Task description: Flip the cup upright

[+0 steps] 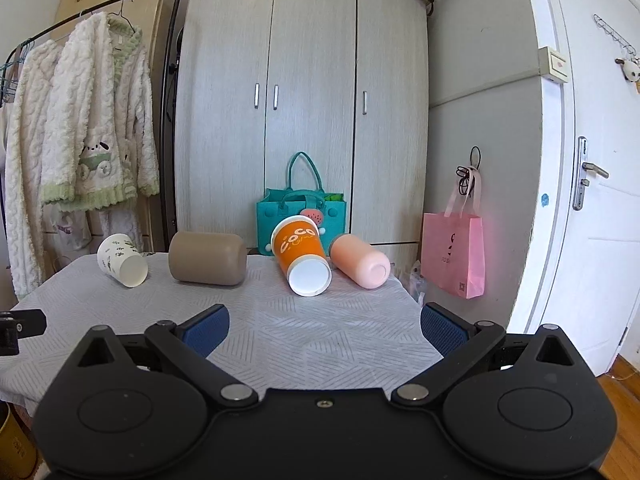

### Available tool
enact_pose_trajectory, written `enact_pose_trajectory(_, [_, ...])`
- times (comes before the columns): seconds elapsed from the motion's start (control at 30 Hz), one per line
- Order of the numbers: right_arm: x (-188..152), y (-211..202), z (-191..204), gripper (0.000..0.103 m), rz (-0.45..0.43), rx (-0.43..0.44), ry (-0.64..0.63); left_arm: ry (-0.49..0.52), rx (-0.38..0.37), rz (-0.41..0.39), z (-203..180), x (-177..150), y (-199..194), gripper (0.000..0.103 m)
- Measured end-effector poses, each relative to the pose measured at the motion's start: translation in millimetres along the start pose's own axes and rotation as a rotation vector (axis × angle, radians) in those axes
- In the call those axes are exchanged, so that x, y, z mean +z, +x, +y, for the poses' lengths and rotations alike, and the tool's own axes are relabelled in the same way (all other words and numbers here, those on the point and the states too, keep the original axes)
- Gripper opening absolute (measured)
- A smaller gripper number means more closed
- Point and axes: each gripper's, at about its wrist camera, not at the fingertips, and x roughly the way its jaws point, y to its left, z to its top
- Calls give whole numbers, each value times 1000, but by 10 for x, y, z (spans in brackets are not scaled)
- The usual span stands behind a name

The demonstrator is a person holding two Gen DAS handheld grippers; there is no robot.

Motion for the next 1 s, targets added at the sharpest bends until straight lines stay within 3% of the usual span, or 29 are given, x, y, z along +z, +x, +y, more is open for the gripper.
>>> enact_pose_trajectory(0.47, [-111, -36, 19, 103, -83, 14, 6, -3, -38, -56, -14, -50, -39, 103])
enact_pose_trajectory(1.0, [-122, -49, 35, 103, -71, 15, 0, -7, -37, -86, -9, -62, -81, 103])
